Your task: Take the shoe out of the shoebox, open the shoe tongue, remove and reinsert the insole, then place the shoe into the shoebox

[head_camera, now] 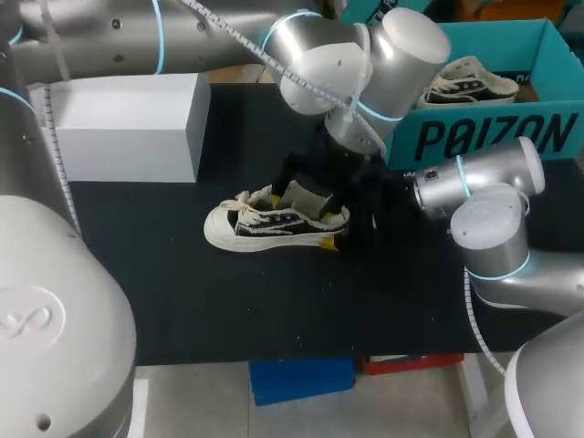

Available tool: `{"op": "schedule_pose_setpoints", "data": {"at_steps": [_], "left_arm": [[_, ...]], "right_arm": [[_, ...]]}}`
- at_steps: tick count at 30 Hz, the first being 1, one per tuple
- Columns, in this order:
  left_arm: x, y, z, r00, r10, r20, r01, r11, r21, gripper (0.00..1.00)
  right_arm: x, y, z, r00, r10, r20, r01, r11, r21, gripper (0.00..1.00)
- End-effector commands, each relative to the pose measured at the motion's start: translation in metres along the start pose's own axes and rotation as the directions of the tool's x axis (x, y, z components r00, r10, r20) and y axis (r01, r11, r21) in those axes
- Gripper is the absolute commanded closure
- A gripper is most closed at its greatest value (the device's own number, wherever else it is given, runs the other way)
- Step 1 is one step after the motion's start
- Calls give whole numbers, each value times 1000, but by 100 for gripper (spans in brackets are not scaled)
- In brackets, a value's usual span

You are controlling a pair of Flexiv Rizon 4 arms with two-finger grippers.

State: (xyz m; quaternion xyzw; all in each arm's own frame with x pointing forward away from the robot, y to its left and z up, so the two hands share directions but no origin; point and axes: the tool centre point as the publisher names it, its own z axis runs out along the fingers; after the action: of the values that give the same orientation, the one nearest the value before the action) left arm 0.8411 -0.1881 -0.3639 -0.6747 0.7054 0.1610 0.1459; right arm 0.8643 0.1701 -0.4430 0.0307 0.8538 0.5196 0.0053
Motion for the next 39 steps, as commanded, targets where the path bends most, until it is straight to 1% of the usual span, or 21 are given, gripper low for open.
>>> {"op": "schedule_pose_setpoints", "data": {"at_steps": [1,3,8,14,15,16,17,18,20,21,22,30,33,34,36,39], "left_arm": [[1,-6,1,998,20,52,-20,1000,2,0],[-2,-6,5,997,20,79,-22,1000,16,0],[-11,-9,15,994,24,109,-25,1000,14,0],[-14,-11,20,991,25,128,-27,1000,14,0],[-14,-11,20,991,25,130,-28,1000,14,8],[-15,-12,20,989,23,143,-26,999,22,20],[-16,-12,20,988,18,152,-23,999,25,28],[-16,-12,21,987,16,161,-22,999,30,46],[-17,-12,21,983,14,182,-22,999,44,71],[-17,-11,21,982,12,187,-21,999,47,90],[-18,-11,22,982,15,190,-24,999,47,100],[-23,-12,21,980,19,199,-32,998,62,100],[-24,-11,17,983,21,181,-33,997,69,100],[-25,-11,15,986,9,165,-22,997,76,100],[-28,-13,10,990,-16,141,7,998,66,100],[-30,-13,2,992,-28,121,19,997,79,100]], "right_arm": [[-1,-3,3,1000,1,2,-1,1000,1,100],[-1,-3,3,1000,1,2,-1,1000,1,100],[-1,-3,3,1000,1,2,-1,1000,1,100],[-1,-3,3,1000,1,2,-1,1000,1,100],[-1,-3,3,1000,1,2,-1,1000,1,100],[-1,-3,3,1000,1,2,-1,1000,1,100],[-1,-3,3,1000,1,2,-1,1000,1,100],[-1,-3,3,1000,1,2,-1,1000,1,100],[-1,-3,3,1000,1,2,-1,1000,1,100],[-1,-3,3,1000,1,2,-1,1000,1,100],[-1,-3,3,1000,1,2,-1,1000,1,100],[-1,-3,3,1000,1,2,-1,1000,1,100],[-1,-3,3,1000,1,2,-1,1000,1,100],[-1,-3,3,1000,1,2,-1,1000,1,100],[-1,-3,3,1000,1,2,-1,1000,1,100],[-1,-3,3,1000,1,2,-1,1000,1,100]]}}
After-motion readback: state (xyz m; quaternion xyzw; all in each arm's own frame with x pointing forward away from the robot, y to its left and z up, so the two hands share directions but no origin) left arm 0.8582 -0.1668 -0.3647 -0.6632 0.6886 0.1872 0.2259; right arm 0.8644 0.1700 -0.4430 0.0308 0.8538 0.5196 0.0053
